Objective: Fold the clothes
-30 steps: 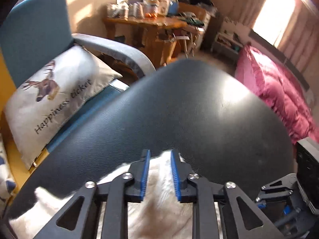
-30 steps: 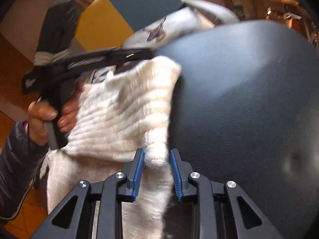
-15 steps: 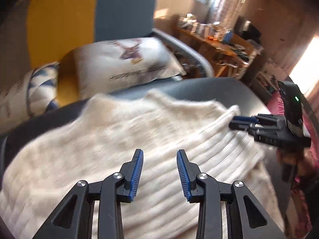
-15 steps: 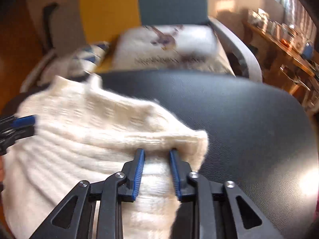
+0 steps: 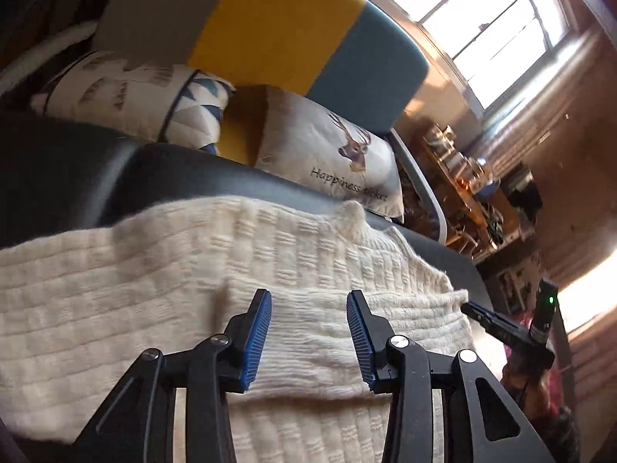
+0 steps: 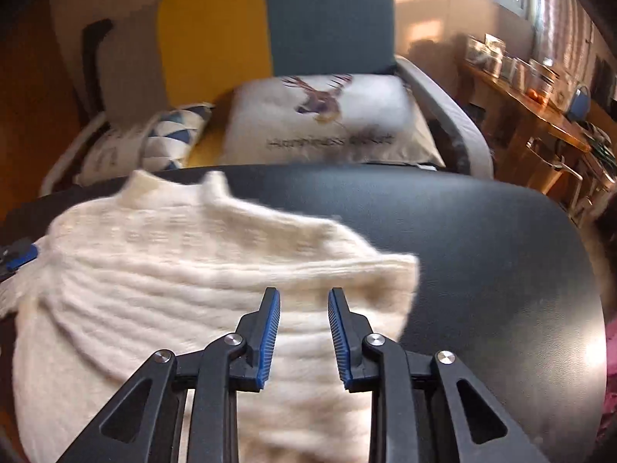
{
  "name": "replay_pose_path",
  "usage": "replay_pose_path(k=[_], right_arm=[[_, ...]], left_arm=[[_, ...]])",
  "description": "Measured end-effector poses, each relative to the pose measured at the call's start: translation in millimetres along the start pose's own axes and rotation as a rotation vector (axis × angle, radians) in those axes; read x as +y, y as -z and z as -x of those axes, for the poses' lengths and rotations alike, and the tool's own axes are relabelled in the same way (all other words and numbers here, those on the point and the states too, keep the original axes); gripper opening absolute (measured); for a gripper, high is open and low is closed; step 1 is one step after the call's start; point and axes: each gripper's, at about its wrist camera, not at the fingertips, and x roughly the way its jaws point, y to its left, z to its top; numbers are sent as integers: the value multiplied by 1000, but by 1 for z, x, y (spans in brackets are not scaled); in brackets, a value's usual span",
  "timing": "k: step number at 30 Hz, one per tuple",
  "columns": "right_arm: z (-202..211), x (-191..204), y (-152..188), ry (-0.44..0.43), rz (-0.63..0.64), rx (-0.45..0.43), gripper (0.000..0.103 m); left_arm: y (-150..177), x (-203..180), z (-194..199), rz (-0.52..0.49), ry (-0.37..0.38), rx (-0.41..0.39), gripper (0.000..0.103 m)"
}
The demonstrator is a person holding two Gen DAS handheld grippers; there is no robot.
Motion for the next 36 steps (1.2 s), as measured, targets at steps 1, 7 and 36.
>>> replay_pose_path(k=[1, 7, 36], right_arm=[[4, 9, 3, -19, 9, -1, 25], [-2, 36, 22, -81, -39, 59, 25], [-13, -69, 71, -273, -464, 100, 13]], left_arm=[[-1, 12, 6, 29, 4, 10, 43], [12, 16, 7, 16, 44, 83, 43], [33, 18, -15, 36, -206, 101, 10]])
